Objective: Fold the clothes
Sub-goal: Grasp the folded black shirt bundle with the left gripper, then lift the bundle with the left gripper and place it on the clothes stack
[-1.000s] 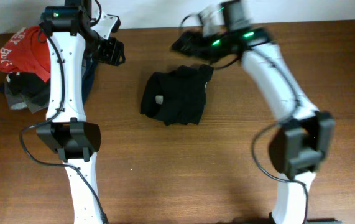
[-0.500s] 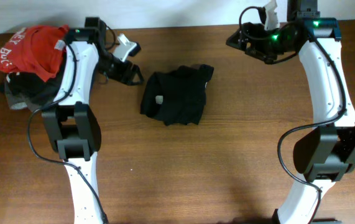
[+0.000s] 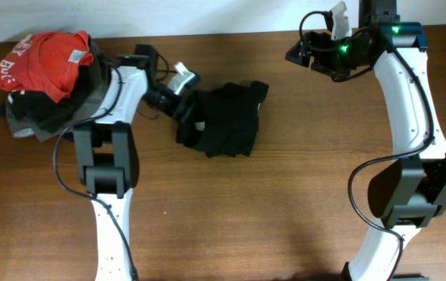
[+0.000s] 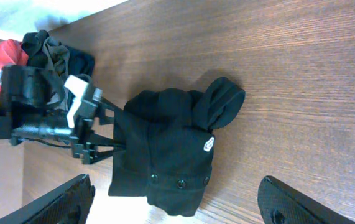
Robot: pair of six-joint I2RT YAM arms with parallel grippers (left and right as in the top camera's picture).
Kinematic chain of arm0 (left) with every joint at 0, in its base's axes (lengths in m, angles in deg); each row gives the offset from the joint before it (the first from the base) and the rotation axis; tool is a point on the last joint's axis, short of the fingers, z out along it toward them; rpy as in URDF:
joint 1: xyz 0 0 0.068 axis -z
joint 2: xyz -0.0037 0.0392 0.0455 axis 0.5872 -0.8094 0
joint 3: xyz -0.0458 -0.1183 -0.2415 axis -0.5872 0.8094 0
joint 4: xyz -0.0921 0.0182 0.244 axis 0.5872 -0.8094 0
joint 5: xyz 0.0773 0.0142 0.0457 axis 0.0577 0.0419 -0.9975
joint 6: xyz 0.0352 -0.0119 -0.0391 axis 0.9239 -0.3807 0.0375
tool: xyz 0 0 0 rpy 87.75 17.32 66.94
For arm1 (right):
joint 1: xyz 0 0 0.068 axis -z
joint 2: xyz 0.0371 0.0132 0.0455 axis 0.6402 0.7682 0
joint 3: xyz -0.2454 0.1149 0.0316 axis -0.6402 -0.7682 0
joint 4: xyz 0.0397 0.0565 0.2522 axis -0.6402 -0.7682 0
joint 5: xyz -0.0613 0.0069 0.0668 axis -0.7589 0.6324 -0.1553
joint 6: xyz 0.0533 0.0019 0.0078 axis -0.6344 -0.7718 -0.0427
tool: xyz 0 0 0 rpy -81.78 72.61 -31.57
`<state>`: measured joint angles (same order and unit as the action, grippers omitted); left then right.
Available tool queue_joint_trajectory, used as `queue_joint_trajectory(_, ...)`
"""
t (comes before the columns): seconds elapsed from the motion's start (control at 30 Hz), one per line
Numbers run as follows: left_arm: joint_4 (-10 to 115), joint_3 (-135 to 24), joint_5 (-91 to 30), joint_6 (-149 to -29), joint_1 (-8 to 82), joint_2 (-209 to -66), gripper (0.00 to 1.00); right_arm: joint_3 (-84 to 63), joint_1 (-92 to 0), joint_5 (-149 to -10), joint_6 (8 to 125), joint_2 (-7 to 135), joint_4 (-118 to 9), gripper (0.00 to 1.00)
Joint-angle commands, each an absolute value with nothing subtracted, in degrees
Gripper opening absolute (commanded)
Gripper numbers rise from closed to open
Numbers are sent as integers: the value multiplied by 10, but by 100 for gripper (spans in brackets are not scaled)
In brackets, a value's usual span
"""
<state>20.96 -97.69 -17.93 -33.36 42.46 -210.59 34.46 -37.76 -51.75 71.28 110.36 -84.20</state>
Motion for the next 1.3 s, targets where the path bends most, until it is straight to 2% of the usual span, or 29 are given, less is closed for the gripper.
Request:
queue_joint_trajectory(0.0,218,-972,-161,-317,436,-2126,81,342,-383,-525,720,1106,-845,89)
queue_joint_trajectory(0.03,218,-972,-161,-317,437,-2129,76,342,-383,-525,721,1106,-847,89)
queue_joint_trajectory(0.07,217,-972,-161,-317,437,-2132,66,342,-383,-525,724,1106,-849,89)
queue_joint_trajectory(0.1,217,-972,-161,-317,437,-2133,47,342,-383,-525,725,1106,-850,89)
queue_joint_trajectory(0.13,217,-972,-161,-319,437,-2134,22,342,-383,-525,725,1106,-851,89)
queue_joint_trajectory(0.17,219,-972,-161,-324,437,-2134,5,342,-383,-525,725,1106,-851,89)
queue_joint_trajectory(0.2,219,-972,-160,-326,437,-2134,1,342,-383,-528,725,1106,-851,89)
queue_joint_trajectory(0.4,160,-1065,-161,-400,420,-2131,1,342,-383,-538,725,1107,-851,89)
queue_joint_trajectory(0.6,34,-1284,-161,-421,399,-2131,1,342,-383,-540,725,1107,-851,89)
queue_joint_trajectory(0.77,-6,-1452,-182,-493,384,-2131,1,342,-383,-540,725,1107,-851,89)
queue_joint_trajectory(0.9,-2,-1548,-199,-552,367,-2131,1,342,-383,-540,732,1107,-853,89)
queue_joint_trajectory(1.27,118,-1552,-253,-722,270,-2089,1,340,-383,-553,748,1109,-872,89)
